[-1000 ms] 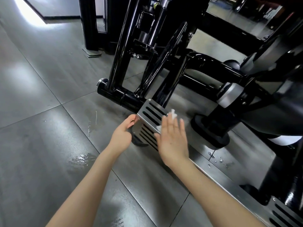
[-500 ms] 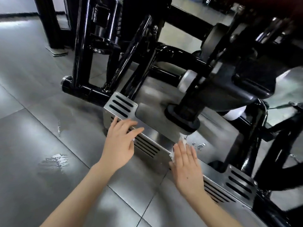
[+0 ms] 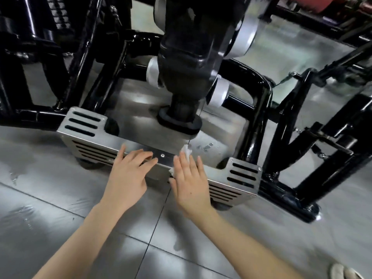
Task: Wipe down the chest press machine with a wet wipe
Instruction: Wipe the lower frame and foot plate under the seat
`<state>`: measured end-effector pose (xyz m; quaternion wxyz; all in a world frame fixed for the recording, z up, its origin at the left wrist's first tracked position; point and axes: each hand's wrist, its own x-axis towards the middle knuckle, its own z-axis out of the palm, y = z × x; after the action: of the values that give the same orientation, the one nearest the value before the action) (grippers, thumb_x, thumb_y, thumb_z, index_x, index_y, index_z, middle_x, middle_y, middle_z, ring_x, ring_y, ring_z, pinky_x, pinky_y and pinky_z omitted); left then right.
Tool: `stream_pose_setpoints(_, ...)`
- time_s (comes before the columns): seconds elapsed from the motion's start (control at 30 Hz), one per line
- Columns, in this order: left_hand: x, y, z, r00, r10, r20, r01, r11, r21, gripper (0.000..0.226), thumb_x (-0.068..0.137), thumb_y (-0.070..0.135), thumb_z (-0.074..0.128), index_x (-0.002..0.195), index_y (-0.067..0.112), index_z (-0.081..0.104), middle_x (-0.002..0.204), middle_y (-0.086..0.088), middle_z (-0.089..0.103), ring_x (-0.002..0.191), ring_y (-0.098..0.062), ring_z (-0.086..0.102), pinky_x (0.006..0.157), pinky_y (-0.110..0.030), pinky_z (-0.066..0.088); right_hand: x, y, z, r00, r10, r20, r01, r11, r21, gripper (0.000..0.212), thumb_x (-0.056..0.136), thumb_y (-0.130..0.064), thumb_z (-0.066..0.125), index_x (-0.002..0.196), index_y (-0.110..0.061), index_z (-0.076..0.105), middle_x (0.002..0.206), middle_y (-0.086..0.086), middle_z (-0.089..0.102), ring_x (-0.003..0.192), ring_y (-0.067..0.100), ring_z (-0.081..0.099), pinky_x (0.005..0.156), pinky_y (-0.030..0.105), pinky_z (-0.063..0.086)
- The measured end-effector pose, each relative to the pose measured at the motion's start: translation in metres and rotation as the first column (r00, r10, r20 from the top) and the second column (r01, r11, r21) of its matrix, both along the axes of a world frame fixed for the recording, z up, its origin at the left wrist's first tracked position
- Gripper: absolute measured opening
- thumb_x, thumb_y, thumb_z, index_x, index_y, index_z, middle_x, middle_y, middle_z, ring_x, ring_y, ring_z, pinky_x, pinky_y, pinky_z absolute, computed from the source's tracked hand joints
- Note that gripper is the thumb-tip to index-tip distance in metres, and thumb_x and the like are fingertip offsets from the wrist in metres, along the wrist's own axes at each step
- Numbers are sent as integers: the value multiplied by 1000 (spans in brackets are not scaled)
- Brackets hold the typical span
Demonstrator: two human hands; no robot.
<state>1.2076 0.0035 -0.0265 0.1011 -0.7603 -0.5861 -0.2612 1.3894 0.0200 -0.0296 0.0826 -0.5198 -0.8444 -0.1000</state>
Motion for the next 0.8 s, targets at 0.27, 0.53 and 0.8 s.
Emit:
stream_pose_setpoints(0.27,26,6,-3,1000,-22,13,22,1000,16,60,44,-15,68,99,9,72,104,-10,67,95,-29,60,97,-62,35,154,-18,-2,886,-448,-115,449,893,-23,57,102,-33,16,132,-2,52,141,14,47,128,35,48,113,51,12)
stream_pose_setpoints(0.53,39,-5,-5,1000,-19,-14,18,1000,-13,64,45,-14,68,104,9,71,111,-10,66,102,-31,60,102,-60,29,85,11,3,969,-213,-122,205,976,-73,51,97,-26,26,129,5,52,140,24,45,130,38,43,113,44,16)
stream_pose_setpoints(0.8,35,-16,-9,997,28,71,-30,999,24,52,69,9,32,102,10,72,108,-7,67,101,-23,54,106,-55,27,150,4,14,958,-179,-224,152,980,-130,44,101,-23,31,120,6,59,135,22,52,119,36,55,114,39,25)
